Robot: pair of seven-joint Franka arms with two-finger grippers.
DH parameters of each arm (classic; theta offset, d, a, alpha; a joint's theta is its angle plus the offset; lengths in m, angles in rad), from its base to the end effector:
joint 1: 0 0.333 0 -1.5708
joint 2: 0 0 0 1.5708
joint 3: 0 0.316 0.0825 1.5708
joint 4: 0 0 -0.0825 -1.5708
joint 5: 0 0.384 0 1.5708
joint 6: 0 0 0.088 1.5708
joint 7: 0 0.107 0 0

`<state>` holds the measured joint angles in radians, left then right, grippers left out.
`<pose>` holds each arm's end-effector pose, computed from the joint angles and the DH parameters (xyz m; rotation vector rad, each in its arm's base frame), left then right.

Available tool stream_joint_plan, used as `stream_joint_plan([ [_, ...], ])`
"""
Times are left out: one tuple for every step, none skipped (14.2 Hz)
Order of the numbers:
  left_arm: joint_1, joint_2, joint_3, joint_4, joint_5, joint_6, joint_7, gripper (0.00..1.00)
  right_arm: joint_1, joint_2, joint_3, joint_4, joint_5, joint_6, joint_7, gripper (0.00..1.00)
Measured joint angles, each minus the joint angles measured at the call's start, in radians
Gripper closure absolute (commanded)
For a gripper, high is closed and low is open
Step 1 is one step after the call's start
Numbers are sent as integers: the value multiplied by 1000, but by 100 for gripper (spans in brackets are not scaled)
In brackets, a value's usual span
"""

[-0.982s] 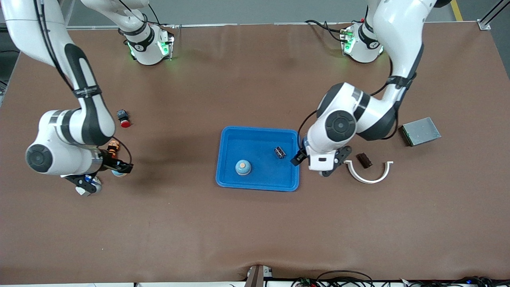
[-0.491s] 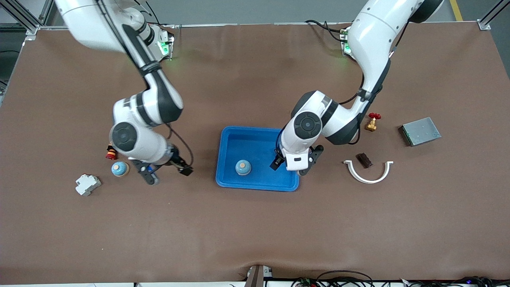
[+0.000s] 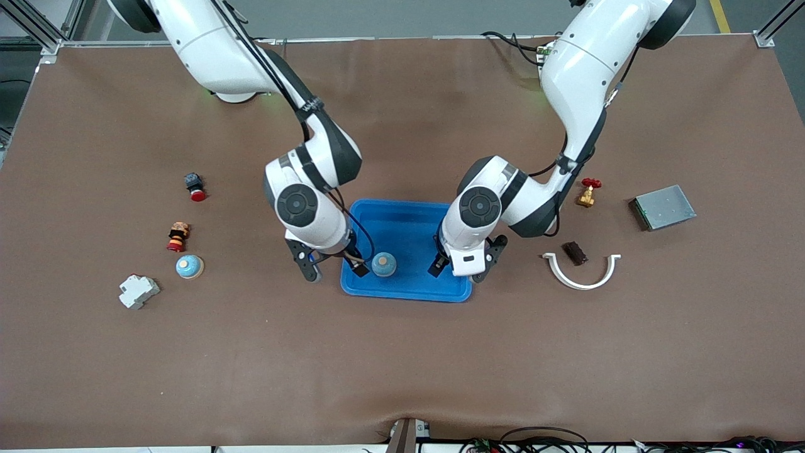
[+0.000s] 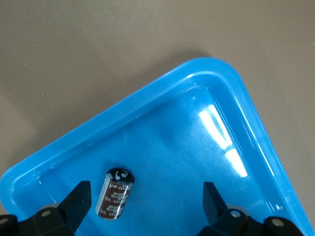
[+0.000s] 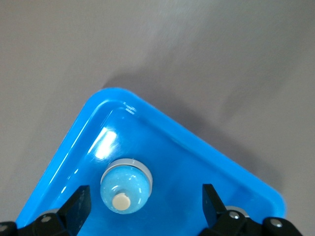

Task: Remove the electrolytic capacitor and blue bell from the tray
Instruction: 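Move the left gripper to the tray while the right gripper returns too, then grasp the second capacitor with the left gripper while the right gripper grasps the bell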

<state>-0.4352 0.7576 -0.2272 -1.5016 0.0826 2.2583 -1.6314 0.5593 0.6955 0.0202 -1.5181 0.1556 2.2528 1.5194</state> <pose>0.5819 -0.4165 0.2288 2.7228 1.4502 -0.1156 0.5972 0.3931 0.2555 -2.6348 1.5098 0.1492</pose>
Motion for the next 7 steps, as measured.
stream_joint_plan([
  [-3, 5, 0, 0, 5, 1, -21, 0, 6, 15, -1, 7, 0, 14, 14, 0],
  [-7, 10, 0, 0, 7, 3, -31, 0, 10, 29, -2, 15, 0, 20, 28, 0],
  [-12, 13, 0, 0, 7, 5, -39, 0, 14, 40, -3, 26, 0, 23, 41, 0],
  [-16, 15, -1, 0, 7, 9, -40, 0, 18, 50, -3, 40, -3, 23, 55, 0],
  [-20, 17, -1, 0, 7, 10, -41, 0, 22, 60, -3, 55, -9, 23, 74, 0],
  [-25, 21, -1, 0, 7, 10, -41, 0, 26, 71, -3, 69, -19, 23, 93, 0],
  [-30, 26, -1, -1, 7, 10, -41, 0, 30, 82, -3, 81, -25, 23, 109, 0],
])
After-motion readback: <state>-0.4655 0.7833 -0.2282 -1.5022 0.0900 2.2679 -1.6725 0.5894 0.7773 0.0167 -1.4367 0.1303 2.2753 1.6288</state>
